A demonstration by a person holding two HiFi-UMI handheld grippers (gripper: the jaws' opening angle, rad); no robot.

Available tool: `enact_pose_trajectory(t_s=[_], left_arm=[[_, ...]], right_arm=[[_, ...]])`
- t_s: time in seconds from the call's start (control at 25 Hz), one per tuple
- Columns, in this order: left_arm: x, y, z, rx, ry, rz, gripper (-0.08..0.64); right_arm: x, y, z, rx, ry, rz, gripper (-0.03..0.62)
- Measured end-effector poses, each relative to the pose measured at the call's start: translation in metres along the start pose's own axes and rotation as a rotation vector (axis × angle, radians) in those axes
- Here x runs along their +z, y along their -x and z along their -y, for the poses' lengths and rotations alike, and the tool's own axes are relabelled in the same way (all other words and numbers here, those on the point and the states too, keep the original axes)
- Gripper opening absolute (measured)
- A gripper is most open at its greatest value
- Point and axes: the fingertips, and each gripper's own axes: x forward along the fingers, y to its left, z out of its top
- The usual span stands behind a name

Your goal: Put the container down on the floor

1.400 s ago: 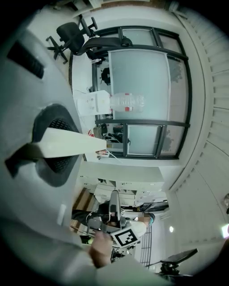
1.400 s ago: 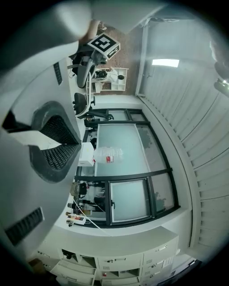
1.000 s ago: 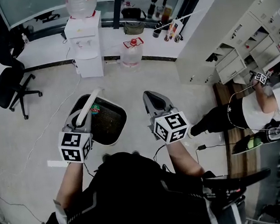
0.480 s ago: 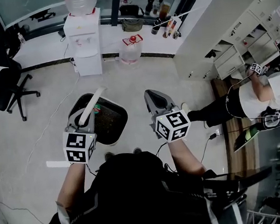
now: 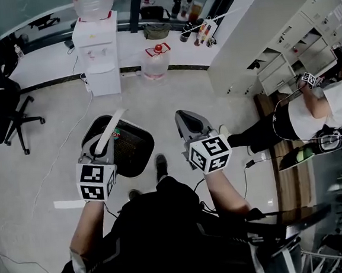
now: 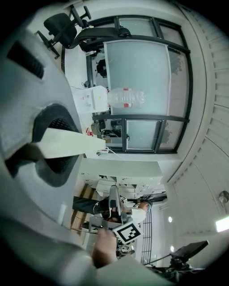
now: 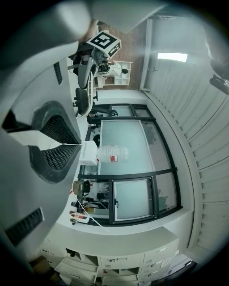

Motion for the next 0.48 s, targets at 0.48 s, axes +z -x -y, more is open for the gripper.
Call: enact_pose_trajectory(t_s=[0.48], left_arm=[[0.037, -0.079, -0.019, 0.049, 0.031, -0.019, 0.023]], right_arm=[[0.025, -0.080, 0.071, 0.089, 0.005, 0.032, 0.009]])
